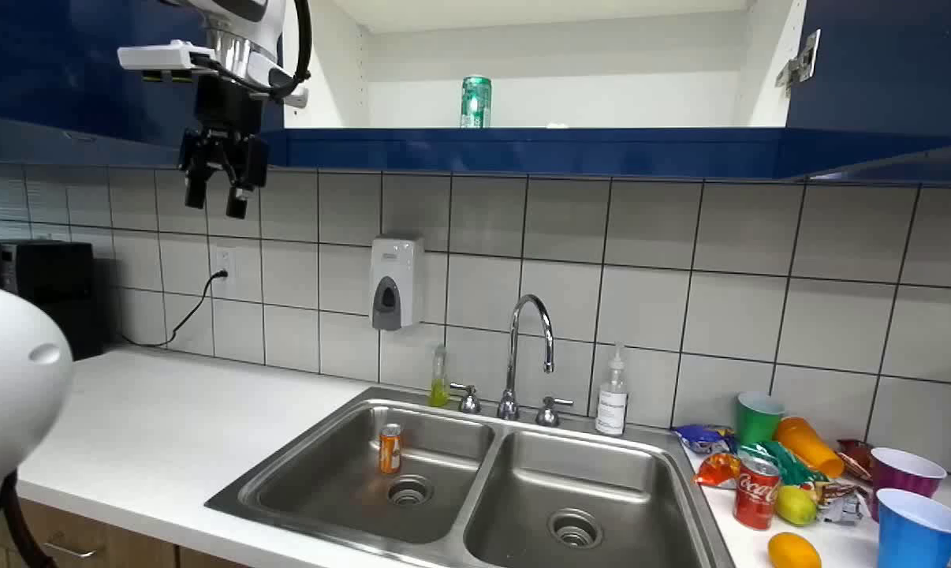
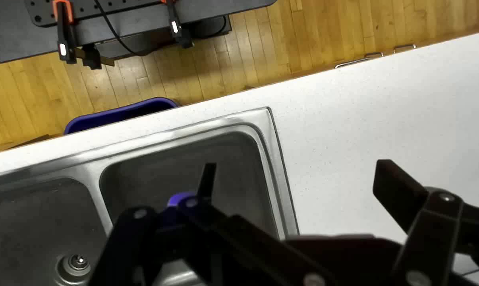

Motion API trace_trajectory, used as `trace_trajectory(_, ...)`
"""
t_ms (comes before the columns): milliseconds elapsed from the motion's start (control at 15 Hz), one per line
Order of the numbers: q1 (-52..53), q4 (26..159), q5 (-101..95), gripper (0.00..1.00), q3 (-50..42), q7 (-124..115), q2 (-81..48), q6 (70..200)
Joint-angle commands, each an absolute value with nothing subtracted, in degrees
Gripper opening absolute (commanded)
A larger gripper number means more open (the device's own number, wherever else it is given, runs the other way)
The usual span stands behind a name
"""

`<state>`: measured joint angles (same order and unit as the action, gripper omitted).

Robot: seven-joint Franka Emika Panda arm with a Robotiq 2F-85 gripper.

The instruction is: Remove the can from the cabinet

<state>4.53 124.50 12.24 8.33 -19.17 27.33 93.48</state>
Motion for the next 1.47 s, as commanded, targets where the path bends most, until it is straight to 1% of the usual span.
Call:
trace_trajectory(0, 4.1, 124.4, 12.4, 1.00, 8.6, -19.0, 27.3, 93.4)
trace_trajectory(733, 3.7, 124.7, 13.3, 1.00, 7.5, -18.8, 28.4, 94.8)
trace_trajectory(1400, 2.1, 123.8, 11.1, 1.00, 2.8, -13.7, 30.6, 90.0)
